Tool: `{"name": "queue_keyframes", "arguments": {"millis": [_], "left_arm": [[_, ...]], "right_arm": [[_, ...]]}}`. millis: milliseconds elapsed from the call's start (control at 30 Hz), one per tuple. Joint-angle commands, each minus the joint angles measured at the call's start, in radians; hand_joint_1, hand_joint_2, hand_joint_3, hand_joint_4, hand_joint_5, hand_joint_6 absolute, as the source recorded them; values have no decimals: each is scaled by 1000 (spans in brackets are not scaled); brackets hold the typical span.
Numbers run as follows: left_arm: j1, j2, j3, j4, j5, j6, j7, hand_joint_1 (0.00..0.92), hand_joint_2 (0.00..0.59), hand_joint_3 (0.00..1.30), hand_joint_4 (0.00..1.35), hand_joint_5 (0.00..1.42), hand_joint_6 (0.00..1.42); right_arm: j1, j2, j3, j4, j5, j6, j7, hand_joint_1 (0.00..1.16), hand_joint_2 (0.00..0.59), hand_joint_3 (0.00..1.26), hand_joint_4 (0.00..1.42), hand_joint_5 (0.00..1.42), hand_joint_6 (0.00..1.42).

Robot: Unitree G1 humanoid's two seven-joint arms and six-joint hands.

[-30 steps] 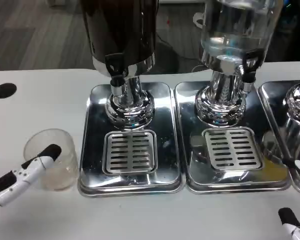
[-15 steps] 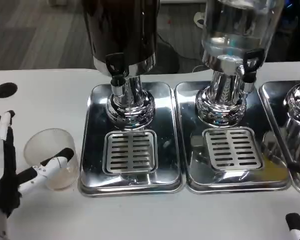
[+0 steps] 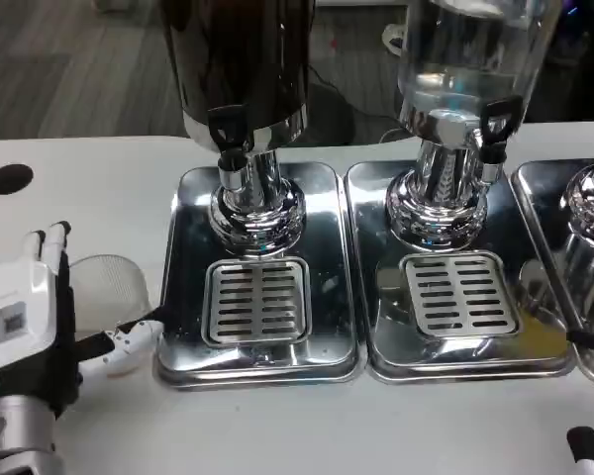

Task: Grasp the cup under the faucet to collect the drink, then remove the cup.

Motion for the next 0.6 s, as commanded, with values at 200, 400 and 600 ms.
{"name": "queue_keyframes", "arguments": {"millis": [200,400,600], "left_arm": [[-27,21,-28,38,14,28,14,295,77,160,148,347,600],[-39,18,-38,59,9,33,36,304,90,217,226,421,670],[-42,16,-46,82,-1,32,75,313,102,254,270,459,695]], "right_arm": [[-3,0,-17,30,33,-42,16,236,378,169,0,0,0],[8,4,-24,40,35,-65,18,236,378,170,0,0,0],[10,3,-33,58,43,-81,25,236,378,170,0,0,0]]}}
